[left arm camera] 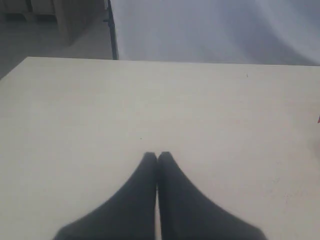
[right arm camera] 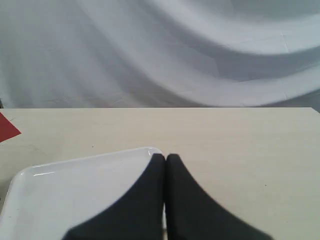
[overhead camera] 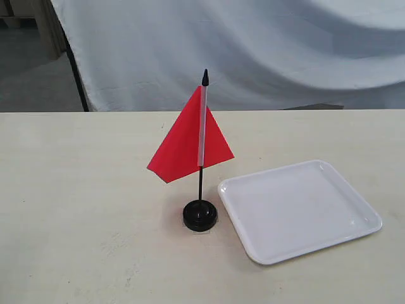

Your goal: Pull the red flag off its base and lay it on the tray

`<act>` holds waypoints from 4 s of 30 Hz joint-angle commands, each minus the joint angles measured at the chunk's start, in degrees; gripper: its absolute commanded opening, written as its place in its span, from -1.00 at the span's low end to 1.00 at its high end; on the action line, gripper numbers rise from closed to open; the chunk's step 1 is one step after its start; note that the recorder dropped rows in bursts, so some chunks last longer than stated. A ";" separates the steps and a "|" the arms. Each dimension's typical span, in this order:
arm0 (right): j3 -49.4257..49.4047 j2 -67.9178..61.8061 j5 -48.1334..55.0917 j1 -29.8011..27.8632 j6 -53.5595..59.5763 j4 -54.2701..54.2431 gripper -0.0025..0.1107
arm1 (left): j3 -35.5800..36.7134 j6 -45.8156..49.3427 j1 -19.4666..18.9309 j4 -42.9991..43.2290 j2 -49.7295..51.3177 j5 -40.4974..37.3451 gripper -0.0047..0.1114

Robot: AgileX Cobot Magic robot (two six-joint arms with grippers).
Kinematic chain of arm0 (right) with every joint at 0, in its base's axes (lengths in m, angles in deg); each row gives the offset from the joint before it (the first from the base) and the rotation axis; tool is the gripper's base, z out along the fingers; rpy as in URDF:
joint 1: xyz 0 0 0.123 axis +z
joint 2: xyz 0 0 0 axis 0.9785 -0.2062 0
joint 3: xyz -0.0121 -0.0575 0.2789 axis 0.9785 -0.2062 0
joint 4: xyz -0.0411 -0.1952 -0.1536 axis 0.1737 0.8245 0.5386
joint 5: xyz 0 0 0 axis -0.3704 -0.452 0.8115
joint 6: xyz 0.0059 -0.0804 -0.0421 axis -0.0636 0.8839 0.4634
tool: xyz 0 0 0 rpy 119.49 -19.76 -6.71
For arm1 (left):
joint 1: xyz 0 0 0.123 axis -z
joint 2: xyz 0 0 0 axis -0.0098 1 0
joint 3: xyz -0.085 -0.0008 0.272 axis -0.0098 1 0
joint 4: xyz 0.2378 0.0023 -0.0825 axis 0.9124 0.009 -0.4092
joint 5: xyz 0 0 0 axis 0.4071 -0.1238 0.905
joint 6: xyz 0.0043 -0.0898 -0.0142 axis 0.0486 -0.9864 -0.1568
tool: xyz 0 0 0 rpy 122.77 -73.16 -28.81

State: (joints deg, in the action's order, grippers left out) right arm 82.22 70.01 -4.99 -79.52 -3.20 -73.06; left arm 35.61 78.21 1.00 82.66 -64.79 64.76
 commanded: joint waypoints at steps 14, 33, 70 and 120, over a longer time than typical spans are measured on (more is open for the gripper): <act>-0.13 0.31 -10.82 0.19 -0.04 0.14 -0.97 | 0.09 0.08 0.52 0.00 -0.06 -0.05 -0.92; 1.21 -6.13 -50.19 0.19 -38.47 1.44 -0.97 | 0.09 0.08 0.52 0.00 -0.06 -0.05 -0.92; 42.13 -110.64 -61.98 16.77 -26.73 49.54 -0.97 | 0.09 0.08 0.52 0.00 -0.06 -0.05 -0.92; 49.43 -120.50 -67.50 25.03 -13.51 36.00 0.40 | 0.09 0.08 0.52 0.00 -0.06 -0.05 -0.92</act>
State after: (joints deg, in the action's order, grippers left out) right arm 131.36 -50.39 -69.56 -54.48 -18.90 -36.89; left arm 35.61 78.21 1.00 82.66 -64.79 64.65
